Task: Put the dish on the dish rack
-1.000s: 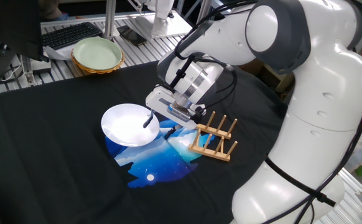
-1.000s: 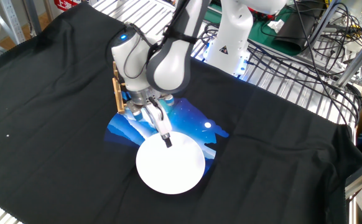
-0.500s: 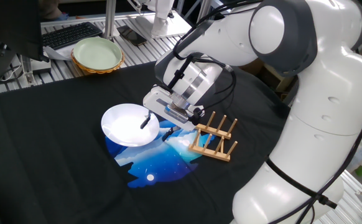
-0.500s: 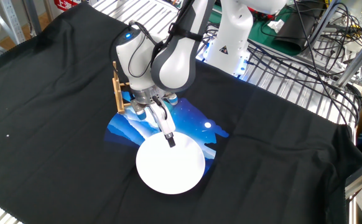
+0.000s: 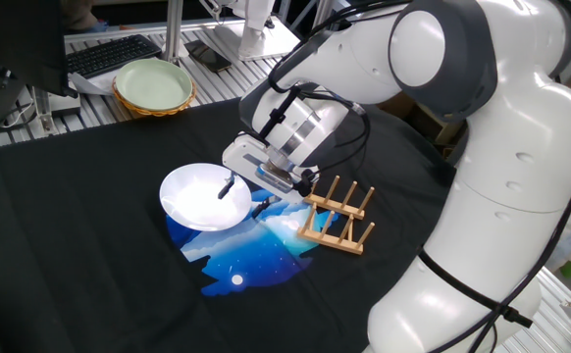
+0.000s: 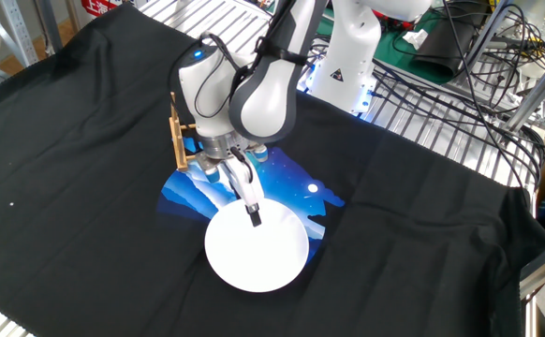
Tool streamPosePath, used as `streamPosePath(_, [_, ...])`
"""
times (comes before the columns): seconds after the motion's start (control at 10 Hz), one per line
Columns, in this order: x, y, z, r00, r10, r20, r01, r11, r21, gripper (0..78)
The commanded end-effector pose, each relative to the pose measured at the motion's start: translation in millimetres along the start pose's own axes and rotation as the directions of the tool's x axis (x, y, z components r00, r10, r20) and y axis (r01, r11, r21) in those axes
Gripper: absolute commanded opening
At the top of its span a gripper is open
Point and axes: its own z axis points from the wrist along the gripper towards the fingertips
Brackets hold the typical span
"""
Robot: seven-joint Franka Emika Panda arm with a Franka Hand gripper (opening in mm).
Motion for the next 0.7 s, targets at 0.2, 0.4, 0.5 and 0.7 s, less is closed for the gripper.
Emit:
streamPosePath(0.2, [-3.8, 4.5, -1.6, 0.999, -0.034, 0.033, 0.034, 0.999, 0.009, 77.4])
streamPosePath(0.4, [-6.8, 3.0, -0.7, 0.999, -0.042, 0.030, 0.042, 0.999, 0.003, 77.4])
streamPosePath(0.5, [-8.2, 2.3, -0.2, 0.999, -0.045, 0.027, 0.045, 0.999, -0.004, 77.4])
streamPosePath(0.7, [-8.6, 2.1, 0.4, 0.998, -0.049, 0.026, 0.049, 0.999, -0.008, 77.4])
